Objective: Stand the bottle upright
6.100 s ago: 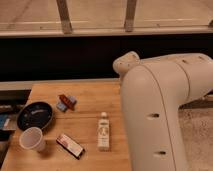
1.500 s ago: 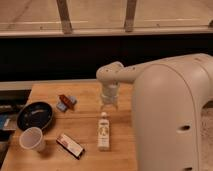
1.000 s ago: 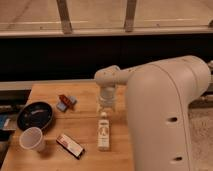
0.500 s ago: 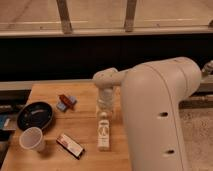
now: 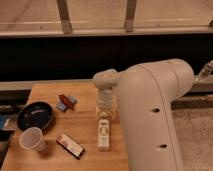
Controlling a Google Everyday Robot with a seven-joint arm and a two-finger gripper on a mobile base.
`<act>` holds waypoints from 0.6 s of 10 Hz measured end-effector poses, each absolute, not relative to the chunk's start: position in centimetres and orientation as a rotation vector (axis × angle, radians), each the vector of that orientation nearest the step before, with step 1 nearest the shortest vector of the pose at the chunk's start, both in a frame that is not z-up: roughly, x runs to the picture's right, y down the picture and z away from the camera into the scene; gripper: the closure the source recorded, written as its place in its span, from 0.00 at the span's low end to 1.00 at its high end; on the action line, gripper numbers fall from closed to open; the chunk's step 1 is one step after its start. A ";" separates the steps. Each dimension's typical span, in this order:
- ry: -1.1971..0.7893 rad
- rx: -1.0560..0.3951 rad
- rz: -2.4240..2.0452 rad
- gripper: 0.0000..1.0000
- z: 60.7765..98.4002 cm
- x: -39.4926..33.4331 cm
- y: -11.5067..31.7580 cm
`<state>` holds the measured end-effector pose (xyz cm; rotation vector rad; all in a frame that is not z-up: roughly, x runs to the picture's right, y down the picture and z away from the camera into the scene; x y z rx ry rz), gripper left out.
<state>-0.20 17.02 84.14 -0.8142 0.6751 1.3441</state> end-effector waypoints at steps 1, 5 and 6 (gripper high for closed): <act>0.682 -0.822 1.344 0.42 84.5 -0.2 17.3; 0.703 -0.833 1.327 0.42 84.9 -0.5 17.9; 0.707 -0.834 1.323 0.42 84.9 -0.6 18.1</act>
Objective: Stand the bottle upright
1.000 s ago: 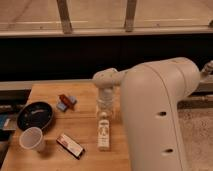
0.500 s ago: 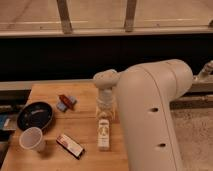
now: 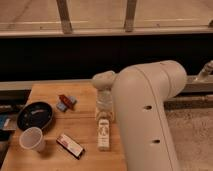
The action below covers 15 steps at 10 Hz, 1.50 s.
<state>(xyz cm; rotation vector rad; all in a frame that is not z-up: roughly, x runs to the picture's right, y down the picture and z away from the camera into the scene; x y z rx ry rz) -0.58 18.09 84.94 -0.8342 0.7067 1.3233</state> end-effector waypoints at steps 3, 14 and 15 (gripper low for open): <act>0.718 -0.828 1.315 0.54 84.8 -0.7 18.6; 0.673 -0.722 1.327 1.00 82.5 -0.4 14.1; 0.665 -0.699 1.339 1.00 82.0 0.0 12.8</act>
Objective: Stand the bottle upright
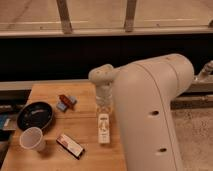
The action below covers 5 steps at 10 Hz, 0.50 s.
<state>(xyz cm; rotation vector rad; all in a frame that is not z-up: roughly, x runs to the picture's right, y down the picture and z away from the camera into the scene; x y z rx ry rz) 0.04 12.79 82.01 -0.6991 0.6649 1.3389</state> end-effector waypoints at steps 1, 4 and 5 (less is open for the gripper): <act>0.659 -0.682 1.349 1.00 81.7 0.4 11.8; 0.632 -0.631 1.383 1.00 81.1 1.4 8.7; 0.621 -0.618 1.396 1.00 80.9 1.6 7.6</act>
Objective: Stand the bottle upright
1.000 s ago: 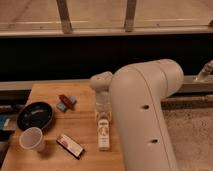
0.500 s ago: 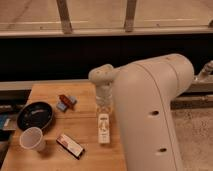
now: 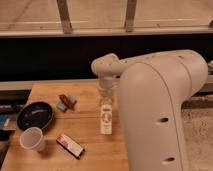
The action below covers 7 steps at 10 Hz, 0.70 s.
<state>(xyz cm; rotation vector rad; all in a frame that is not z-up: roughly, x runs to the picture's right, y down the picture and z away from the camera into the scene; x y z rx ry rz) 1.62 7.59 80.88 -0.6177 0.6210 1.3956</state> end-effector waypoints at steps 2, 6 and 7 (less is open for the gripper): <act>0.608 -0.608 1.405 1.00 81.1 1.8 6.4; 0.592 -0.615 1.410 1.00 81.7 1.5 5.3; 0.590 -0.616 1.414 1.00 81.9 1.5 5.1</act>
